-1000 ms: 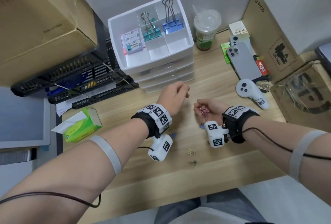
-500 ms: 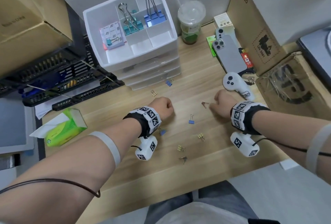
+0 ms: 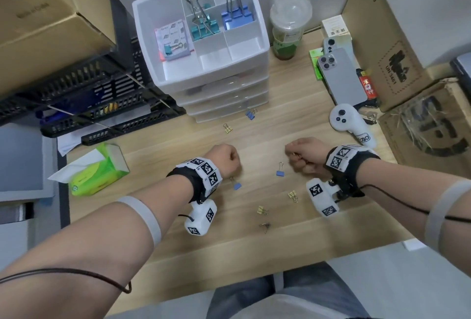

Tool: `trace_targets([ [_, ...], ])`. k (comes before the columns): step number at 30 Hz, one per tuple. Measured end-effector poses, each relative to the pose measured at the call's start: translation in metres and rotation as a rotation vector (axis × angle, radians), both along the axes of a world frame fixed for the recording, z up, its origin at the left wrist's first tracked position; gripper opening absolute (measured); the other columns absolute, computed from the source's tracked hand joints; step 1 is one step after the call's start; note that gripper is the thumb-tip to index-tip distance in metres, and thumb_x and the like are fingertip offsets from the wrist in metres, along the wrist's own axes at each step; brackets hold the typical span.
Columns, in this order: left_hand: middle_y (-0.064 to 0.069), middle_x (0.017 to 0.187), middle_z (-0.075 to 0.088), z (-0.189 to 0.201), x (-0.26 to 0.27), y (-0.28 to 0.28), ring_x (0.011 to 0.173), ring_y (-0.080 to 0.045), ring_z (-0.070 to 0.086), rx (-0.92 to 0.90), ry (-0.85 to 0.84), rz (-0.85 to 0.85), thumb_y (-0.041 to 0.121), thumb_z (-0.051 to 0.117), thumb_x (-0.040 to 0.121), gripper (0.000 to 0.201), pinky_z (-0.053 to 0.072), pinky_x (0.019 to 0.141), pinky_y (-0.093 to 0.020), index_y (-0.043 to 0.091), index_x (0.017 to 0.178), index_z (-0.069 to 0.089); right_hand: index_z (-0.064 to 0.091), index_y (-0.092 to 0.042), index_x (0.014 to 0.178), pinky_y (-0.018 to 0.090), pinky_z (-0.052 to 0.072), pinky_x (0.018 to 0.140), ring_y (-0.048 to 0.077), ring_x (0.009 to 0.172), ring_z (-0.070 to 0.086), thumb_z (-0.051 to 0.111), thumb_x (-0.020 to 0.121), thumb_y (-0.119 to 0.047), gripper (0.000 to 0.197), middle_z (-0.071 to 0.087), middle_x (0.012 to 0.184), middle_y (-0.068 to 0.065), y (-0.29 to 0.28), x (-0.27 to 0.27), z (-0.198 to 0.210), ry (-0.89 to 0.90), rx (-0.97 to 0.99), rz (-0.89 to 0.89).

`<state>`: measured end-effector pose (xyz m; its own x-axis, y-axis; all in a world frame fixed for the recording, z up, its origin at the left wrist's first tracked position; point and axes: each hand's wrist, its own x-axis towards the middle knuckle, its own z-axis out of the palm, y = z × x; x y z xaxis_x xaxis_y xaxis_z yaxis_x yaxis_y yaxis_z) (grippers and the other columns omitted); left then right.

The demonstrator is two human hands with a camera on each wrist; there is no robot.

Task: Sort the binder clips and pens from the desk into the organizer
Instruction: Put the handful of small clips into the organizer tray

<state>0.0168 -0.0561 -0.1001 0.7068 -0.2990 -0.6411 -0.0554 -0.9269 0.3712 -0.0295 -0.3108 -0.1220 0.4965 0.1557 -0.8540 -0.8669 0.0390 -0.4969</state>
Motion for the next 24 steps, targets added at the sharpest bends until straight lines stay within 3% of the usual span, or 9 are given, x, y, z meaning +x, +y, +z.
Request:
trace_targets([
  [2,-0.001,0.090,0.071,0.002,0.000,0.003,0.084,-0.022,0.067,-0.002,0.005,0.009,0.020,0.051,0.090,0.021,0.057,0.078,-0.035,0.016,0.087,0.071,0.042,-0.016,0.071,0.013,0.016,0.028,0.006,0.039,0.028,0.044,0.104,-0.023,0.034,0.037,0.054,-0.004,0.001,0.003,0.012,0.119,0.245,-0.109],
  [5,-0.001,0.097,0.071,0.010,0.002,0.007,0.088,-0.022,0.067,0.009,-0.004,0.018,0.022,0.050,0.092,0.023,0.057,0.081,-0.036,0.015,0.094,0.072,0.045,-0.018,0.073,0.014,0.020,0.026,0.004,0.034,0.028,0.042,0.105,-0.035,0.036,0.036,0.050,-0.007,0.006,0.012,0.029,0.216,0.412,-0.159],
  [9,-0.004,0.097,0.069,0.029,0.011,0.013,0.089,-0.024,0.065,-0.004,-0.053,0.044,0.019,0.050,0.094,0.021,0.054,0.079,-0.033,0.012,0.094,0.070,0.046,-0.019,0.073,0.014,0.021,0.025,0.004,0.034,0.031,0.044,0.103,-0.041,0.037,0.038,0.053,-0.006,0.011,0.028,0.049,0.235,0.443,-0.192],
  [12,-0.004,0.095,0.068,0.047,0.020,0.022,0.086,-0.024,0.064,-0.021,-0.101,0.078,0.017,0.052,0.094,0.018,0.052,0.076,-0.030,0.012,0.090,0.069,0.043,-0.018,0.072,0.015,0.020,0.024,0.004,0.034,0.032,0.047,0.099,-0.033,0.032,0.044,0.057,-0.003,0.018,0.040,0.067,0.200,0.415,-0.198],
  [15,-0.004,0.085,0.066,0.070,0.027,0.032,0.079,-0.022,0.062,-0.029,-0.140,0.099,0.016,0.053,0.093,0.017,0.053,0.073,-0.031,0.013,0.085,0.067,0.045,-0.016,0.070,0.013,0.021,0.025,0.003,0.034,0.035,0.066,0.081,-0.021,0.024,0.046,0.057,-0.003,0.026,0.055,0.092,0.199,0.538,-0.189],
  [18,-0.008,0.086,0.069,0.099,0.036,0.043,0.074,-0.023,0.063,-0.034,-0.198,0.130,0.015,0.051,0.092,0.019,0.054,0.070,-0.032,0.009,0.085,0.067,0.060,-0.007,0.069,0.013,0.035,0.027,0.005,0.037,0.046,0.093,0.054,-0.003,0.037,0.052,0.059,0.000,0.037,0.070,0.125,0.168,0.749,-0.168],
  [20,-0.008,0.086,0.070,0.119,0.045,0.048,0.077,-0.025,0.067,-0.035,-0.260,0.135,0.016,0.051,0.093,0.019,0.058,0.072,-0.034,0.011,0.083,0.067,0.062,-0.006,0.075,0.014,0.044,0.032,0.006,0.041,0.053,0.086,0.066,-0.004,0.026,0.058,0.063,0.003,0.049,0.081,0.150,0.134,0.751,-0.172],
  [22,-0.006,0.085,0.069,0.143,0.052,0.055,0.078,-0.025,0.066,-0.049,-0.339,0.130,0.016,0.051,0.094,0.019,0.057,0.073,-0.034,0.014,0.080,0.064,0.059,-0.008,0.077,0.015,0.047,0.035,0.006,0.043,0.055,0.066,0.083,-0.016,0.012,0.058,0.064,0.002,0.061,0.089,0.177,0.116,0.689,-0.193],
  [24,-0.002,0.082,0.067,0.166,0.060,0.060,0.077,-0.022,0.064,-0.061,-0.413,0.118,0.016,0.050,0.093,0.019,0.053,0.071,-0.030,0.017,0.079,0.063,0.059,-0.008,0.072,0.014,0.046,0.034,0.006,0.040,0.055,0.062,0.088,-0.021,0.020,0.056,0.058,0.000,0.072,0.099,0.199,0.105,0.631,-0.227],
])
